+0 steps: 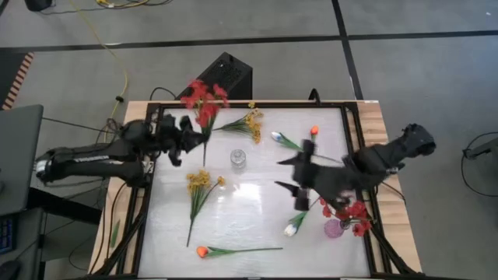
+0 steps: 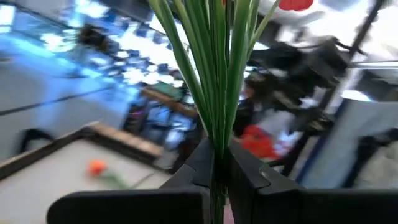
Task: Sort flowers into vase by color
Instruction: Put the red flowers into the pink vase
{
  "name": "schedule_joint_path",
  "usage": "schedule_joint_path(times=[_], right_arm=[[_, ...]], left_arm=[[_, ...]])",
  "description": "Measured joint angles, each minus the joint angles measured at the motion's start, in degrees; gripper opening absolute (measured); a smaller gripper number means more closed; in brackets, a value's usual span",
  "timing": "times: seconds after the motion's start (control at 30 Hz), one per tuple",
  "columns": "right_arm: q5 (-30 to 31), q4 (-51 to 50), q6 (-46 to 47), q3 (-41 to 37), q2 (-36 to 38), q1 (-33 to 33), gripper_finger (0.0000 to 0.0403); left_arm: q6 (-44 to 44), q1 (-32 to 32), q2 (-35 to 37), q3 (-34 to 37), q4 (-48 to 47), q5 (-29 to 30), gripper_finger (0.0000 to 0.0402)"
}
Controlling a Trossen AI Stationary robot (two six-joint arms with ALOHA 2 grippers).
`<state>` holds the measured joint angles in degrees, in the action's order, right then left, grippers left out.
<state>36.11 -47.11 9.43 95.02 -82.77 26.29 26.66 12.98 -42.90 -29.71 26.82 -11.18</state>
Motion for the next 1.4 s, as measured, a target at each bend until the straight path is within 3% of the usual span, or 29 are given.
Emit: schedule_joint_path(times=[0.23,0.37,0.63,0.87,1.2,1.4], right_arm=[[-18.5,16.79,-9.23,0.04,-5.11,-11.85,0.0276],[-25.26,23.65,-11.12,0.04,-8.88,-14.81,0.0276],[-26.13,28.65,-12.97,0.0,-11.36,-15.55,0.0276],[-27.06,34.67,-14.27,0.02,-11.25,-15.53,0.0276],[-26.98,35.28,-10.55,0.02,-11.27,-17.4,0.0274],[-26.77,35.29,-9.37,0.02,-11.27,-17.45,0.0231]], left_arm=[[-0.74,-12.44,-13.36,-1.38,15.76,0.48,0.0005],[-3.11,-14.51,-17.84,-4.86,15.92,-1.02,0.0005],[-6.4,-14.83,-19.26,-7.74,13.25,-3.46,0.0005],[-10.0,-14.81,-18.96,-7.78,11.52,-1.24,0.0005],[-12.77,-14.76,-18.99,-7.78,11.71,1.91,0.0006],[-15.12,-14.81,-18.99,-7.78,11.68,4.55,0.0039]])
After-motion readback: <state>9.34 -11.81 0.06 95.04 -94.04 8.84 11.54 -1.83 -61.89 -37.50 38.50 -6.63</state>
